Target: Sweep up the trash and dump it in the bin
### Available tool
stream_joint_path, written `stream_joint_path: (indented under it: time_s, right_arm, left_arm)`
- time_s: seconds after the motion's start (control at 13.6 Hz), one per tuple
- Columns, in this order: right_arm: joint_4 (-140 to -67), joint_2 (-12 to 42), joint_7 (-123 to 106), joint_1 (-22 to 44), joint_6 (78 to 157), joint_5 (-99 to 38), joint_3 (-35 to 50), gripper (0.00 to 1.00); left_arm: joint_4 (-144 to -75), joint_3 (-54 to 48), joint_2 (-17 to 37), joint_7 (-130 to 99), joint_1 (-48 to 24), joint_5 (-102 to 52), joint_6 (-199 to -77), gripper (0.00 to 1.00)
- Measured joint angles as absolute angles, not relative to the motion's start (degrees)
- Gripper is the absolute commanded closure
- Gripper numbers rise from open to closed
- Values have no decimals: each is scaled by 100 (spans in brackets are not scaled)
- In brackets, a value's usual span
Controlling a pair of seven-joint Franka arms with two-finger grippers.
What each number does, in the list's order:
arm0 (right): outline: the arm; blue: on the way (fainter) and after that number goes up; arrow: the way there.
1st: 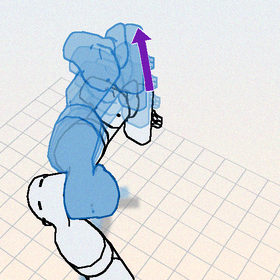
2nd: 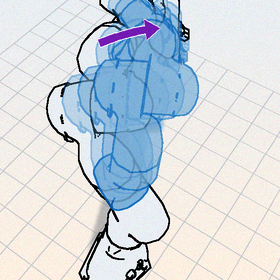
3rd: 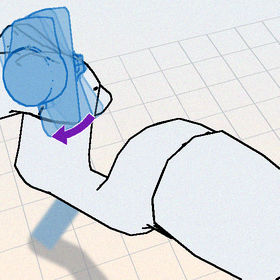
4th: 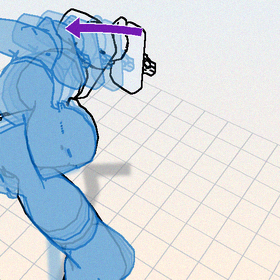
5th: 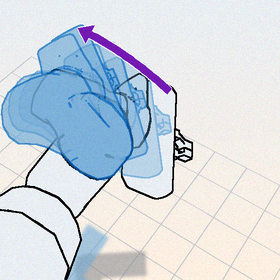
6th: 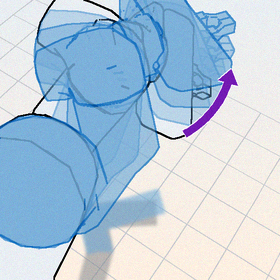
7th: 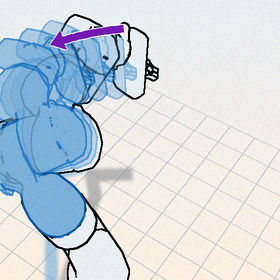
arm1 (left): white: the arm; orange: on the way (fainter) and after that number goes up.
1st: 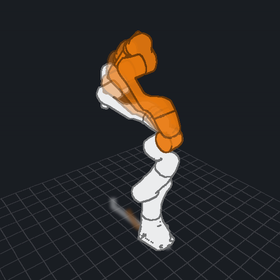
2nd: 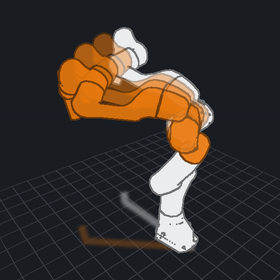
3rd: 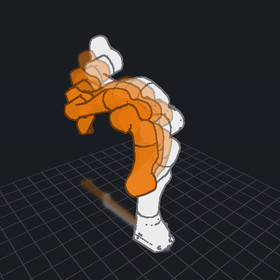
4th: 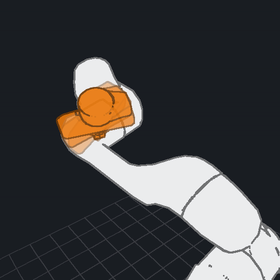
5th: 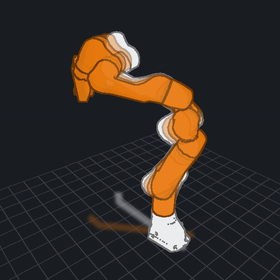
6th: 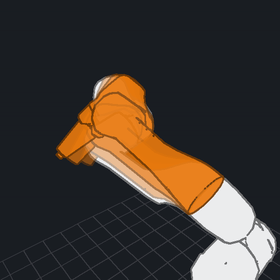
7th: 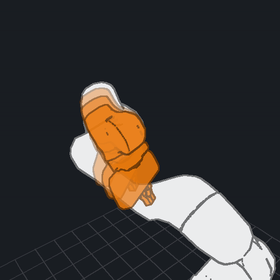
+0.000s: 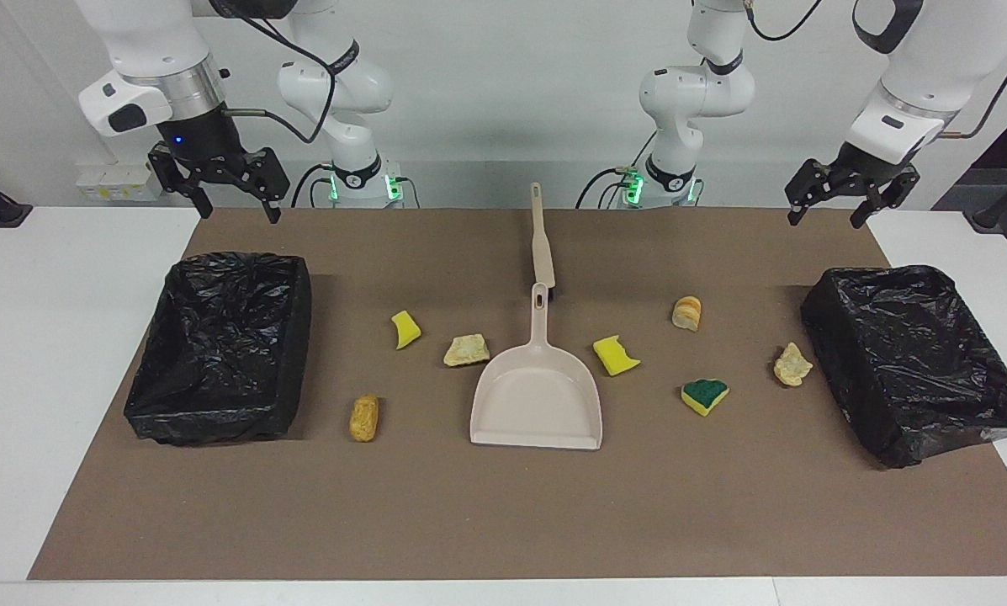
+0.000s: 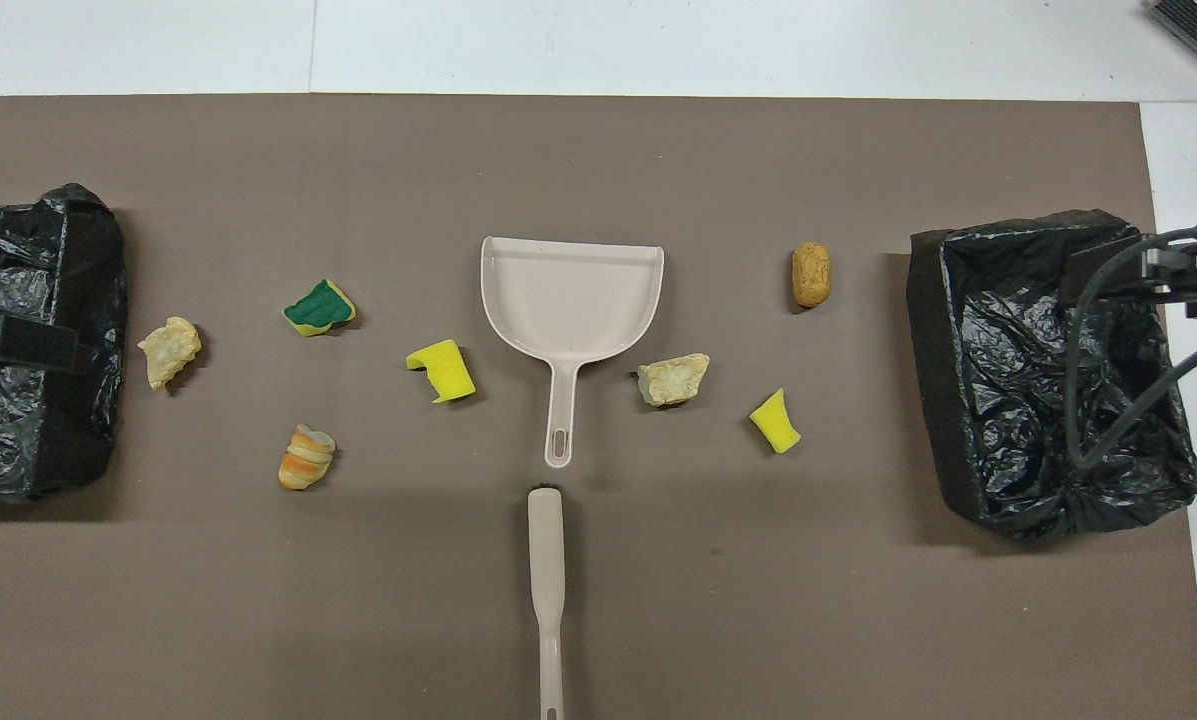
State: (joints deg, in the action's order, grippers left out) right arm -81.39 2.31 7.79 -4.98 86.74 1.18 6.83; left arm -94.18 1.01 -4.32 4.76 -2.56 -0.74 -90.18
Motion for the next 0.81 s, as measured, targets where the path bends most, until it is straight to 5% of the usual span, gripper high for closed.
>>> stream_joint_path:
  time_s: [0.81]
  right_arm:
    - [-8146, 232, 779, -498, 8674, 118, 684, 0]
  left_arm:
    - [-9419, 43, -431, 476, -257, -74, -9022, 0]
